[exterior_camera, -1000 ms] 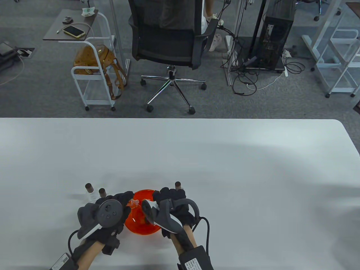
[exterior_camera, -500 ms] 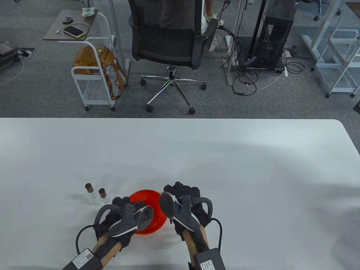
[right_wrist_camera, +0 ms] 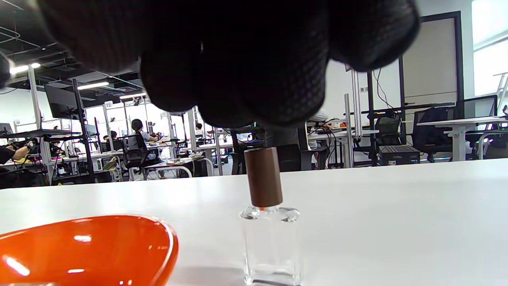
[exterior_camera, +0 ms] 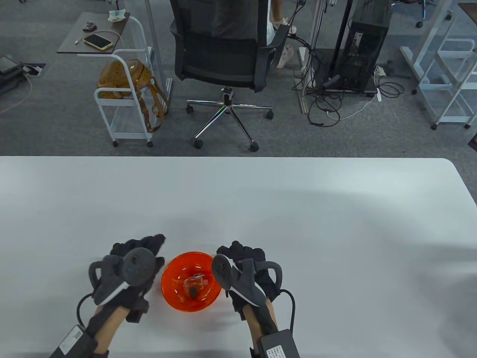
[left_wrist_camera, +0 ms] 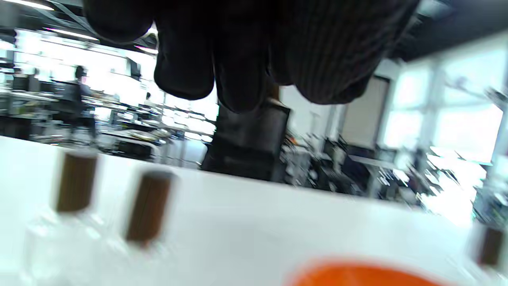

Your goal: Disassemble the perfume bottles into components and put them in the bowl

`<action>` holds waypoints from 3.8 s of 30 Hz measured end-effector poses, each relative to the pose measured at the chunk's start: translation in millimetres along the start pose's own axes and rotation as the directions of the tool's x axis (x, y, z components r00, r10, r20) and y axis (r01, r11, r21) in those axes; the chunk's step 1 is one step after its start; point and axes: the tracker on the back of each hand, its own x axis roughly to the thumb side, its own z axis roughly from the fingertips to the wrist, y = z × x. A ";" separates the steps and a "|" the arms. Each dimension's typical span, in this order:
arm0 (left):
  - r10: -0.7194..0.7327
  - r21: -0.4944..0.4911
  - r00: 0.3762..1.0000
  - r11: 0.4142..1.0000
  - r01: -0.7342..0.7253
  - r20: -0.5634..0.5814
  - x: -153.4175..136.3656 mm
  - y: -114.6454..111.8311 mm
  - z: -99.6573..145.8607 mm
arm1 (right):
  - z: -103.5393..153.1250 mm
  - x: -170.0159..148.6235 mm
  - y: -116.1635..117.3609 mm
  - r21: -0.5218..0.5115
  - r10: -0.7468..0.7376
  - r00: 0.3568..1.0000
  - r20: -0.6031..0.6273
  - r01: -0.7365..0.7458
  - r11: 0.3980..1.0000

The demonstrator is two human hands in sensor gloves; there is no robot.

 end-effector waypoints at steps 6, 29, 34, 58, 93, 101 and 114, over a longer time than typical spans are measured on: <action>0.037 -0.211 0.973 0.974 -0.086 -0.227 -88.4 -32.4 -10.8 | 0.1 0.1 1.0 0.009 -0.005 1.000 0.003 0.005 1.000; 0.196 -0.010 0.944 0.978 -0.206 -0.265 -103.7 -39.2 -12.3 | 1.1 3.3 4.5 0.053 0.002 1.000 0.010 -0.002 0.999; 0.264 0.108 0.964 0.960 -0.258 -0.039 -54.0 5.7 6.9 | 1.8 6.4 2.8 0.051 -0.002 1.000 0.021 0.001 0.999; 0.101 -0.155 0.955 0.986 -0.058 0.280 39.2 -42.3 33.5 | 18.0 49.2 -19.9 -0.038 -0.298 0.939 0.171 0.308 0.950; 0.155 -0.198 0.961 0.974 -0.110 0.227 25.5 -51.6 26.6 | 10.7 45.3 12.9 0.113 -0.094 0.987 0.127 0.080 0.990; 0.129 -0.195 0.944 0.978 -0.071 0.303 38.5 -54.0 31.6 | 11.5 46.2 10.3 0.034 -0.353 0.934 0.051 0.352 0.936; 0.192 -0.206 0.935 0.969 -0.134 0.297 34.8 -53.2 31.0 | 14.9 56.1 8.2 0.002 -0.256 0.960 0.112 0.257 0.966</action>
